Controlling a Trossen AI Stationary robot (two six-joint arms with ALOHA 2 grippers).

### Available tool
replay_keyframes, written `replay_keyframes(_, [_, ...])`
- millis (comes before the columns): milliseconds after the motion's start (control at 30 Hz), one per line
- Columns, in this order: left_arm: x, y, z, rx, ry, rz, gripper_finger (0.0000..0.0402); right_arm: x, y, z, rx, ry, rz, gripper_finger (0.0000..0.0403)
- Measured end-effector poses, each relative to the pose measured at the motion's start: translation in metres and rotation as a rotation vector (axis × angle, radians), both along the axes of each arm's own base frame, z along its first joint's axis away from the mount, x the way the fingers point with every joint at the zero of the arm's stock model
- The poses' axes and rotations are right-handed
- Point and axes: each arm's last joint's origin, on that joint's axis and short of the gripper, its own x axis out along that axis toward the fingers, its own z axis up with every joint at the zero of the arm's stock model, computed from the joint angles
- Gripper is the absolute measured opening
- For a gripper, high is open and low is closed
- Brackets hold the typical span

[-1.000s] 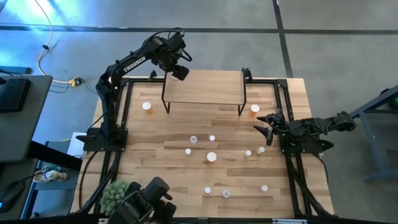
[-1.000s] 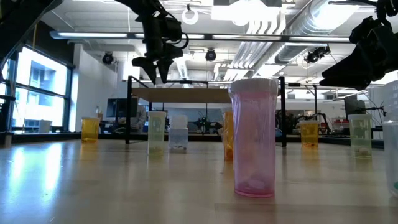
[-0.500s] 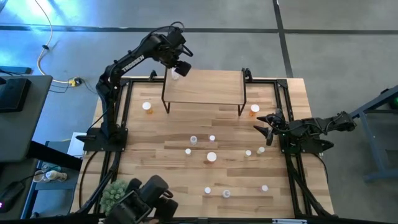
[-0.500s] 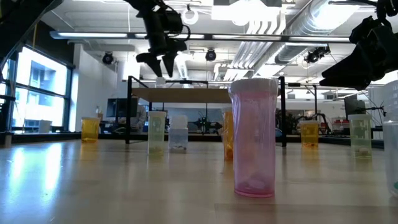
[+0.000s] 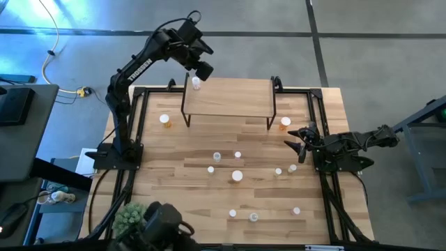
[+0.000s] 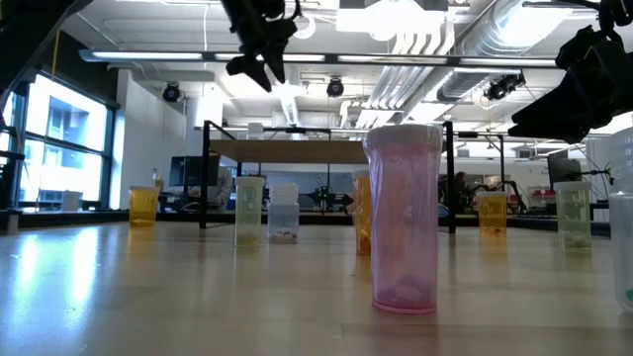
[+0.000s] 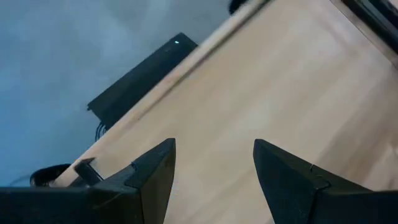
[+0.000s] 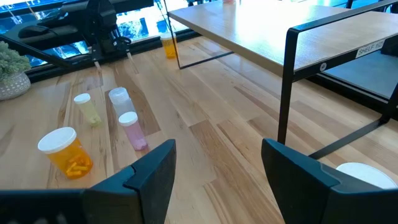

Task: Pick and place medicine bottles onto shelf by color
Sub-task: Put the middle yellow pill bottle on the shelf

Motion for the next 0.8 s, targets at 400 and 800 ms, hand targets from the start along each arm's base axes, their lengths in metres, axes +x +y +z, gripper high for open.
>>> replay_keyframes(400, [0.039,-0.066,0.007,0.037,0.074,-0.274,0.0206,0.0,0.0,0.0,0.0,0.0,0.0,0.0229])
replay_keyframes(800, [0.083,-0.131,-0.056,0.019,0.075,-0.444,0.0207,0.0,0.0,0.0,0.0,0.0,0.0,0.0229])
